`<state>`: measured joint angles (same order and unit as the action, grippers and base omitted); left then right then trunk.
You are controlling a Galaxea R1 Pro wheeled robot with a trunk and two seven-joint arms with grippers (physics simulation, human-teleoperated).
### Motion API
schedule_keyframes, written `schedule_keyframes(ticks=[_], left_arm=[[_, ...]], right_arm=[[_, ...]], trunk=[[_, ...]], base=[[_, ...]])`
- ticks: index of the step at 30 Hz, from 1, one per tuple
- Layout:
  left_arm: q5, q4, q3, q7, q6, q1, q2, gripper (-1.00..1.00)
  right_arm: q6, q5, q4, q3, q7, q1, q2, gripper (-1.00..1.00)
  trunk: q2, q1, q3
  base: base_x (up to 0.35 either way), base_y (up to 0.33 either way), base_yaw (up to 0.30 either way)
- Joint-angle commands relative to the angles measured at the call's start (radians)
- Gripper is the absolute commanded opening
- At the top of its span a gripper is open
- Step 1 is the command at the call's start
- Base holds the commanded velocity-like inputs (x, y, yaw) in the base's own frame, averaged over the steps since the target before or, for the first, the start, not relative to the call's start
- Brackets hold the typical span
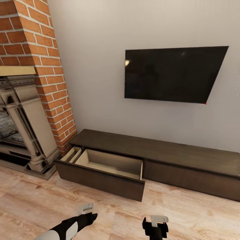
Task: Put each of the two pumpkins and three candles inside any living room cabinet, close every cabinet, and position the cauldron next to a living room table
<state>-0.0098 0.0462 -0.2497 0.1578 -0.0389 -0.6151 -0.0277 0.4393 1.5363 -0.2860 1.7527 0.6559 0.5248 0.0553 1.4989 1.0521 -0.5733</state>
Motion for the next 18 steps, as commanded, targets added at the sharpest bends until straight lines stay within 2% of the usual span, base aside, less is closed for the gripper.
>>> schedule_keyframes(ticks=[1,9,18], left_arm=[[-0.001,0.001,-0.007,0.003,-0.004,0.0,0.0,1.0],[-0.001,0.002,-0.007,0.003,-0.004,0.0,-0.001,1.0],[-0.001,0.001,-0.006,0.003,-0.004,0.0,-0.003,1.0]], right_arm=[[0.004,0.008,-0.002,0.008,0.004,0.001,0.0,1.0],[0.004,0.008,-0.001,0.008,0.004,0.001,0.0,1.0],[0.004,0.008,-0.002,0.008,0.003,0.001,0.001,1.0]], trunk=[[-0.007,-0.004,0.002],[-0.063,-0.035,0.026],[-0.126,-0.069,0.041]], base=[[0.0,0.0,-0.218],[0.0,0.0,-0.251],[0.0,0.0,-0.051]])
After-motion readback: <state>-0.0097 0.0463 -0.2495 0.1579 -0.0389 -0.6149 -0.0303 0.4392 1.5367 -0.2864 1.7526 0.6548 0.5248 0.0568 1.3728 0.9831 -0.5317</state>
